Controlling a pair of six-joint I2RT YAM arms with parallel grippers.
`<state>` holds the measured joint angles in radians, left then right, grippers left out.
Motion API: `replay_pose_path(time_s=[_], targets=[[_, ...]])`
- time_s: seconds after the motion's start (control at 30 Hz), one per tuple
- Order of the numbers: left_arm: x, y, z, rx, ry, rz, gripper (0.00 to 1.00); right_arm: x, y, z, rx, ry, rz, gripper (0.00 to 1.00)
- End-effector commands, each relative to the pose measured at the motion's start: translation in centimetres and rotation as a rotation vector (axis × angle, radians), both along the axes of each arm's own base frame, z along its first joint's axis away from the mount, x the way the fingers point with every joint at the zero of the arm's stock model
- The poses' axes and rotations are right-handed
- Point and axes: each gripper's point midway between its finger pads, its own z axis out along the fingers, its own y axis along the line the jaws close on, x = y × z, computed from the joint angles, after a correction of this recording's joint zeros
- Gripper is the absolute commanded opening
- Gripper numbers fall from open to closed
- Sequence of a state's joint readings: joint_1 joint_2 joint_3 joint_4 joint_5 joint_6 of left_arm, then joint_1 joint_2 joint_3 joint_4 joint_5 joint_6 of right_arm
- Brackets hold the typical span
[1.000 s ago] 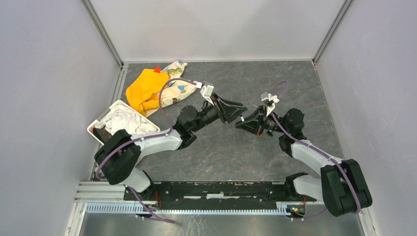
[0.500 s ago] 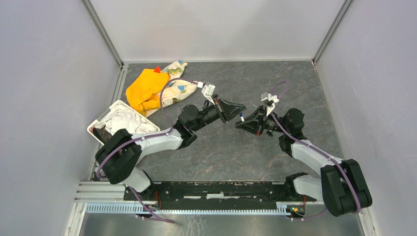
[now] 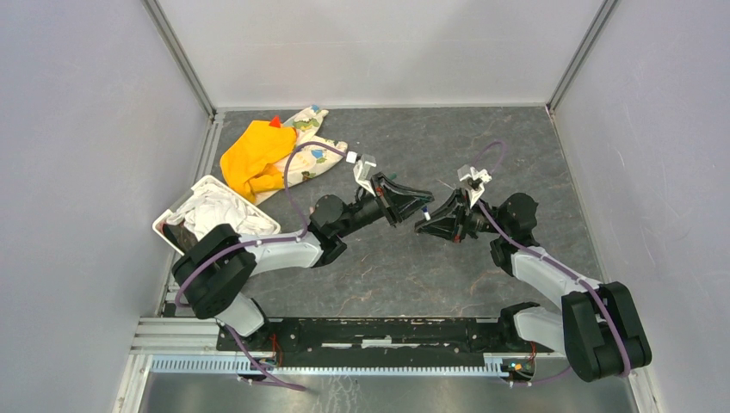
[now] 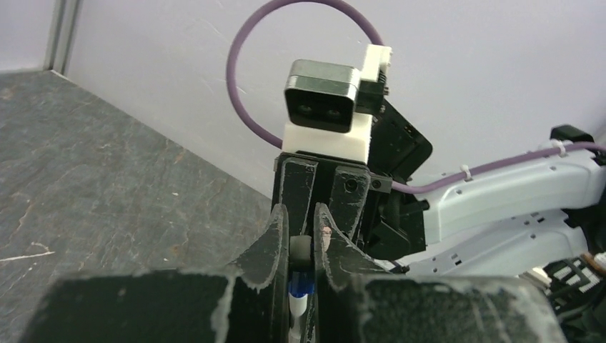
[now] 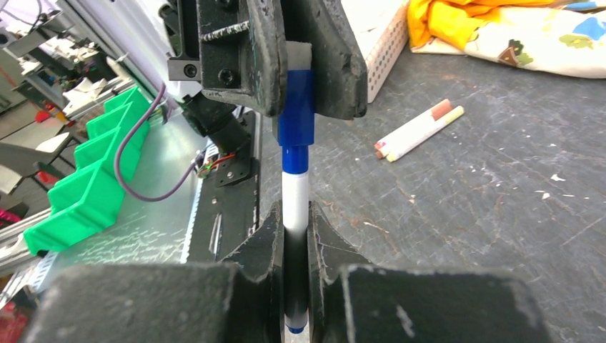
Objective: Insert the pens into the pen caps
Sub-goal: Press the pen cap onto the pen.
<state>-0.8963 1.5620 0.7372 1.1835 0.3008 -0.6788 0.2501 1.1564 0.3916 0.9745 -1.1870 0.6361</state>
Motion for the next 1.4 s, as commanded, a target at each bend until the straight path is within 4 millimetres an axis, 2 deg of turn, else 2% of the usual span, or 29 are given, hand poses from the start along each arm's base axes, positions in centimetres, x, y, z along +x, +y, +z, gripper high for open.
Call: replay_pose_path(time_s=[0.0,0.1,0.27,0.33,0.47,0.6,0.67,0.7,0.77,0.8,0.87,0.93,1.03,1.1,1.23,1.37], targets=[[-8.2,-2.4,-9.2,0.278,0.044,-0.325,0.02,0.1,-0.2,5.1,0.099,-0.227,-0.036,0.00],[-8.7,-2.6,-10.3,0.320,0.105,-0.353,0.02,0.3,-0.2,5.3,0.102,-0.256,-0.048,0.00],[-10.6,-3.3,-11.0,0.275,0.328,-0.470,0.02,1.6,-0.2,4.8,0.074,-0.269,-0.092,0.00],[-11.5,-3.2,-13.0,0.338,0.358,-0.481,0.02,1.8,-0.3,4.9,0.076,-0.275,-0.102,0.00],[-13.0,-2.6,-16.9,0.527,0.292,-0.470,0.02,2.4,-0.7,4.9,0.075,-0.286,-0.136,0.00],[-14.3,-1.9,-19.0,0.598,0.420,-0.516,0.02,4.3,-1.2,3.9,0.010,-0.284,-0.206,0.00],[-13.5,-1.6,-20.4,0.646,0.535,-0.433,0.02,5.9,-1.7,2.8,-0.048,-0.269,-0.269,0.00],[-12.2,-1.1,-21.3,0.690,0.557,-0.311,0.02,6.4,-1.9,2.4,-0.060,-0.250,-0.289,0.00],[-11.2,-0.9,-20.9,0.711,0.474,-0.170,0.02,6.4,-2.1,2.5,-0.031,-0.221,-0.301,0.00],[-11.6,-1.3,-20.1,0.690,0.413,-0.167,0.02,5.9,-2.1,2.9,0.002,-0.215,-0.287,0.00],[-12.4,-2.2,-18.3,0.614,0.335,-0.227,0.02,4.7,-1.8,3.8,0.065,-0.220,-0.253,0.00],[-14.2,-3.2,-17.4,0.554,0.268,-0.358,0.02,3.5,-1.6,4.7,0.107,-0.247,-0.213,0.00],[-16.6,-3.8,-17.4,0.501,0.215,-0.509,0.02,2.6,-1.7,5.3,0.127,-0.278,-0.194,0.00],[-16.9,-3.7,-18.1,0.510,0.221,-0.528,0.02,2.7,-1.7,5.2,0.115,-0.288,-0.200,0.00],[-15.6,-3.2,-17.6,0.508,0.231,-0.446,0.02,3.0,-1.6,4.1,0.054,-0.294,-0.183,0.00],[-11.8,-2.8,-15.0,0.436,0.264,-0.292,0.05,3.3,-1.6,2.8,-0.007,-0.287,-0.164,0.00]])
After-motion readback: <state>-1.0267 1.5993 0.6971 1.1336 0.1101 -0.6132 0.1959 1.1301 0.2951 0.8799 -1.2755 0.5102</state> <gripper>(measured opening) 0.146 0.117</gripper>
